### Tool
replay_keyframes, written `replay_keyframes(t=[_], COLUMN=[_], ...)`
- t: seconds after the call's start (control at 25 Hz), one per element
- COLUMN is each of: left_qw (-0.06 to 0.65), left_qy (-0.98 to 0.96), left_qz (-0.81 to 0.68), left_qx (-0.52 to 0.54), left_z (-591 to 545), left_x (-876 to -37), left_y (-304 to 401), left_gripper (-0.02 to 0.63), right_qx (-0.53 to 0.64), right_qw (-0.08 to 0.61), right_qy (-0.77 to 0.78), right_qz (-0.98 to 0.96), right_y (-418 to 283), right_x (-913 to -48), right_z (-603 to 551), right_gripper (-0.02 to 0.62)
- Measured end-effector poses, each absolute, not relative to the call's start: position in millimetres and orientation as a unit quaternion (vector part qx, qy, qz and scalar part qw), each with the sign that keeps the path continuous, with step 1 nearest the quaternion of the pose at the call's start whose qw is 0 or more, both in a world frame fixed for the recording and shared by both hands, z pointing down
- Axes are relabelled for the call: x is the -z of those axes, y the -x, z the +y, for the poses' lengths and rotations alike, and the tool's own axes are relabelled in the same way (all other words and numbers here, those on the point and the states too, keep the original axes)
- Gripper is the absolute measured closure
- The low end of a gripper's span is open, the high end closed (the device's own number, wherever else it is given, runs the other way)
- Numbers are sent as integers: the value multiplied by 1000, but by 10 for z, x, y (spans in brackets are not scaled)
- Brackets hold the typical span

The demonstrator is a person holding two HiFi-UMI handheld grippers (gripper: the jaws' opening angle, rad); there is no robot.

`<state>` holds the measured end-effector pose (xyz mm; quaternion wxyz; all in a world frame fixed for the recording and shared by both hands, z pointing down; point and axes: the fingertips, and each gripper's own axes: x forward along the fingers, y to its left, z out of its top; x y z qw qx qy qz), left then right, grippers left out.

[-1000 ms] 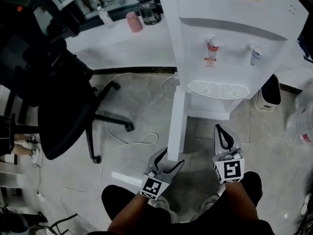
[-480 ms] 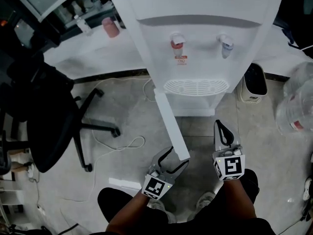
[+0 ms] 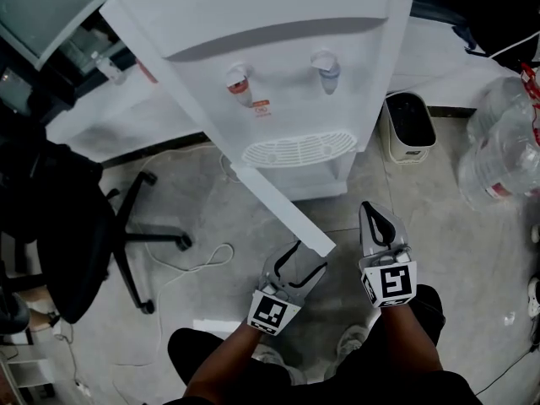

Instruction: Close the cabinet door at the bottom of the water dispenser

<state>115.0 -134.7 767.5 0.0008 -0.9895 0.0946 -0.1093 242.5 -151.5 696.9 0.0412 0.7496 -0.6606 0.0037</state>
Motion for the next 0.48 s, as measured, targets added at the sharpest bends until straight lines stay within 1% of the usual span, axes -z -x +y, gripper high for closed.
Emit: replay_keyframes(t=[0.24,0.48], left_qw=[-6,-1], left_qy=[991,993], left_qz=[94,88], left_qx=[97,83], left_z=[-1391,-1465], left_x=[-7698,-7682], left_y=[-1417,-1675], left_gripper=[285,286], right_qx=[-5,-15], right_qw=[46,68], right_qy=[-758,-758], right_qz=[-651,-648], right_y=[-2546,-2614], right_x=[-6959,-7152], right_z=[-1453,-1335], right_gripper=[594,594])
